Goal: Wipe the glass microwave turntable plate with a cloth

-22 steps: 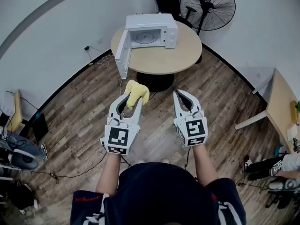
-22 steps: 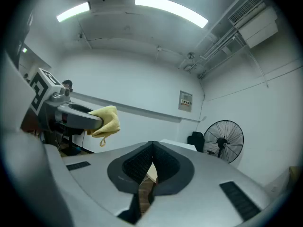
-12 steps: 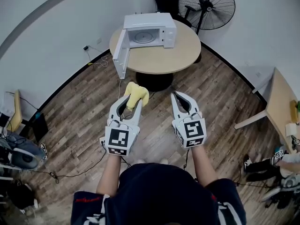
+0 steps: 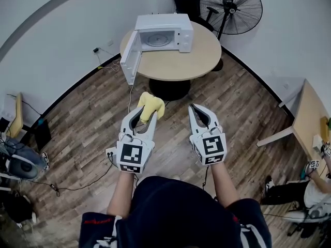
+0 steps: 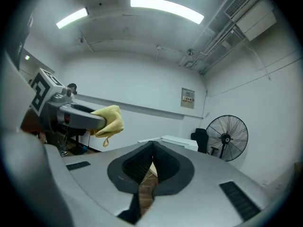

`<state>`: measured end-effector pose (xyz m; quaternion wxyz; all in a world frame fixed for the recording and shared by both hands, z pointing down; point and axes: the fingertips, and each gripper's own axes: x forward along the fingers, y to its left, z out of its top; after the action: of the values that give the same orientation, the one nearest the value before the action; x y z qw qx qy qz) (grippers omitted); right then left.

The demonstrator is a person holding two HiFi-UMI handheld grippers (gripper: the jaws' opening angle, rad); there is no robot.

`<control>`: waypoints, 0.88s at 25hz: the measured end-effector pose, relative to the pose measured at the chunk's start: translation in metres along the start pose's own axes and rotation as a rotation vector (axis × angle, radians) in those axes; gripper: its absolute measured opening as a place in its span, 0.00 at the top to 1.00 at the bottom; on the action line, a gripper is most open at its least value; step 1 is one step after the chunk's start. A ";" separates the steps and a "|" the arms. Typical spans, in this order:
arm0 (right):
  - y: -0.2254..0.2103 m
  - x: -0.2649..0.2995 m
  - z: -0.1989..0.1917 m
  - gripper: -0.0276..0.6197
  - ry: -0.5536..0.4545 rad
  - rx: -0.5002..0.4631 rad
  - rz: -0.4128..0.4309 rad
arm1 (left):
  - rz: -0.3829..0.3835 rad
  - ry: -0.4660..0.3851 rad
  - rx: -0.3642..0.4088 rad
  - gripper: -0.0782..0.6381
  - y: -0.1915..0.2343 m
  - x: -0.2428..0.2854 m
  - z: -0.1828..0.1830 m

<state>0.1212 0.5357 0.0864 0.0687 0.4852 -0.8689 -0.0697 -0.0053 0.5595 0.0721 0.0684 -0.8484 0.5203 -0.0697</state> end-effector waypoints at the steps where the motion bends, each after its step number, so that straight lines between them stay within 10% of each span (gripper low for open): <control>1: -0.002 -0.002 -0.003 0.94 0.003 0.002 0.003 | 0.002 0.004 -0.003 0.72 -0.005 0.000 -0.002; 22: -0.048 0.100 -0.018 0.94 0.021 0.039 0.014 | -0.009 0.037 -0.034 0.72 0.056 0.097 -0.030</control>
<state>0.1132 0.4246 0.0999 0.0690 0.4810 -0.8727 -0.0471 -0.0163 0.4465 0.0956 0.0441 -0.8504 0.5186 -0.0770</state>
